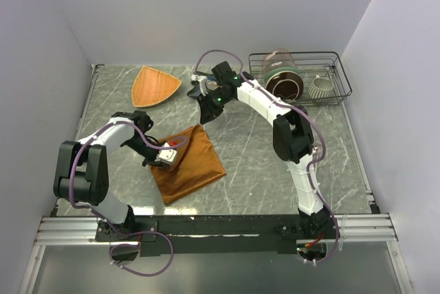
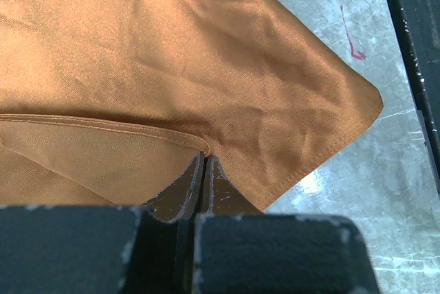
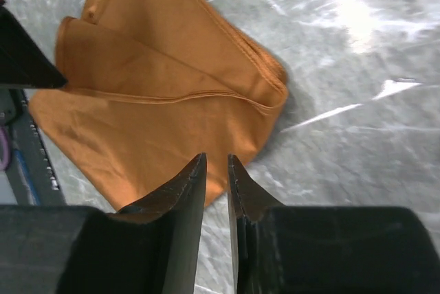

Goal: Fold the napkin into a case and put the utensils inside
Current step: Fold the lower triangle-folded napkin at the center of the board.

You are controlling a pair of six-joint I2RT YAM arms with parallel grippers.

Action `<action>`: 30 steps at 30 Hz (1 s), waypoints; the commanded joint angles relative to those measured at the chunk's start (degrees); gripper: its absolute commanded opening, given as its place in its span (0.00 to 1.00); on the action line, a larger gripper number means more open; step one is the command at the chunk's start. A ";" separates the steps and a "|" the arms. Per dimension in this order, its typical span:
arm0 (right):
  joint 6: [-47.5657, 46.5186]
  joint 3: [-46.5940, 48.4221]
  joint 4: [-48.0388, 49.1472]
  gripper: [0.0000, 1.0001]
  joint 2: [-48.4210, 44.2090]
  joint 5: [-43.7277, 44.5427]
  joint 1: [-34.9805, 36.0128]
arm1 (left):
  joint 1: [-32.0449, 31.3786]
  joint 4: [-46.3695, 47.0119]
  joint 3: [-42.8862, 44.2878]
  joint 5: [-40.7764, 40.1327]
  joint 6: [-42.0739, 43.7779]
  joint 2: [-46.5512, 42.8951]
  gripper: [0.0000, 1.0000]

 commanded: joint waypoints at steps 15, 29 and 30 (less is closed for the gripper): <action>17.96 -30.33 13.67 0.21 -16.04 -3.55 0.60 | 11.10 2.28 10.62 8.39 -22.28 3.03 0.51; 23.67 -32.96 18.07 0.21 -14.29 -1.08 1.92 | 4.98 33.12 16.17 -3.80 -77.40 11.64 0.67; 23.94 -33.31 18.24 0.20 -14.11 -1.00 2.09 | 4.63 34.09 15.90 -5.04 -78.64 12.08 0.66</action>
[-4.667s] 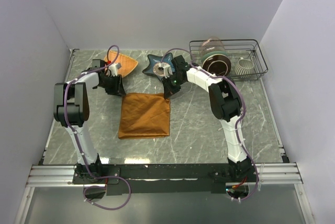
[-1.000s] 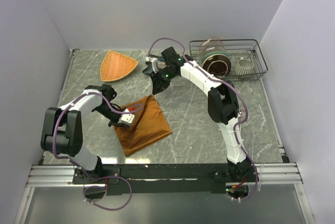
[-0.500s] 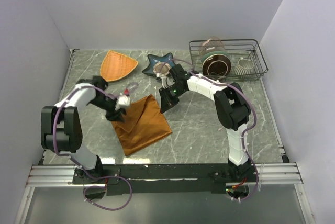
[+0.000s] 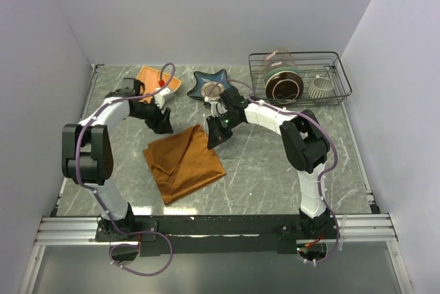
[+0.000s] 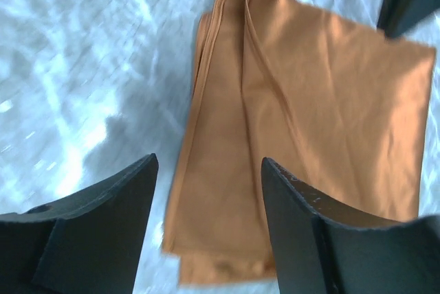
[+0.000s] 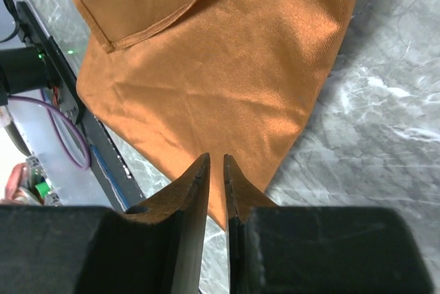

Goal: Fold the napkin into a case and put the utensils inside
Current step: Fold the lower triangle-folded napkin at the center of the board.

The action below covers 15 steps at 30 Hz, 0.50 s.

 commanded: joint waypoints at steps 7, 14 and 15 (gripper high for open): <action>5.31 -3.58 4.85 0.17 -0.20 1.67 0.74 | -5.97 13.14 -1.06 -12.47 -16.11 6.25 0.56; 7.59 -4.64 5.47 0.16 1.38 2.73 0.83 | -8.95 9.10 -1.23 -12.83 -11.72 8.19 0.46; 7.94 -5.07 6.08 0.16 1.55 2.90 0.83 | -9.22 8.84 -1.67 -12.92 -11.63 8.45 0.46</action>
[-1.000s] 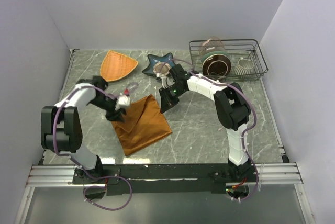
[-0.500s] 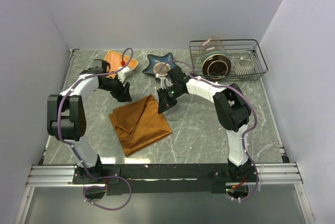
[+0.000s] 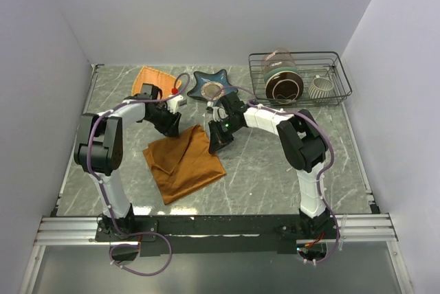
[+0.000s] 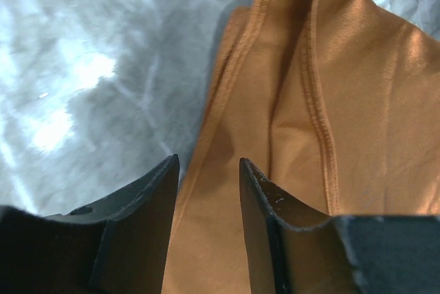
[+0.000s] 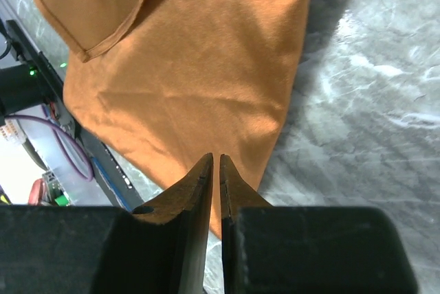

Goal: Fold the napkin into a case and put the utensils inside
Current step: Fold the lower triangle-folded napkin at the center of the board.

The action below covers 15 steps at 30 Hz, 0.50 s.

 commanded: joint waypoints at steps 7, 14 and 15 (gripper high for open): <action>4.29 -2.11 3.42 0.15 1.84 2.01 0.54 | -2.71 -0.32 -0.61 -2.41 0.98 1.62 0.28; 4.90 -1.58 3.34 0.15 3.25 2.63 0.54 | -3.68 0.56 -0.43 -1.10 1.86 -2.16 0.01; 4.90 -1.67 3.42 0.15 3.34 2.72 0.63 | -3.86 0.56 -0.78 -1.09 2.12 -3.38 0.01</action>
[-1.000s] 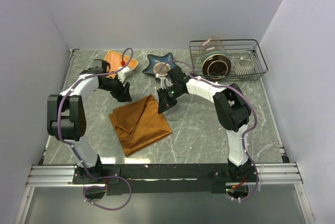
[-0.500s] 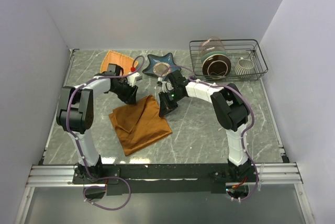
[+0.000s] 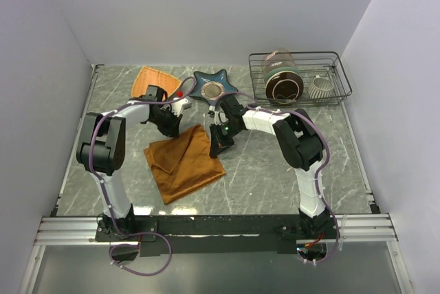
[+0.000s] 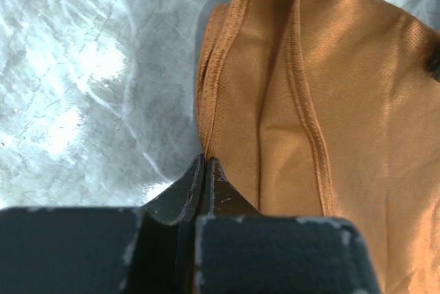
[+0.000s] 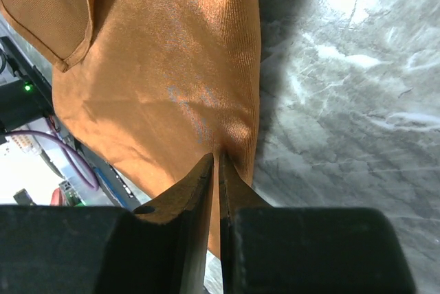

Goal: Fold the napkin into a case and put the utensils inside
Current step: Fold the lower triangle-folded napkin at the center of the board.

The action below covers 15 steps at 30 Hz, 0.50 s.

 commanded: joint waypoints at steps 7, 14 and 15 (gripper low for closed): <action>0.91 0.12 1.15 0.17 0.06 1.69 0.56 | -4.26 -0.03 -3.46 1.22 3.75 -11.86 0.01; 1.43 1.09 0.10 0.21 -1.61 0.37 0.04 | -9.09 -3.02 -7.85 -0.62 6.57 -16.79 0.01; 1.52 1.26 -0.25 0.22 -1.88 0.20 -0.14 | -9.45 -3.28 -8.99 -1.06 6.74 -17.40 0.01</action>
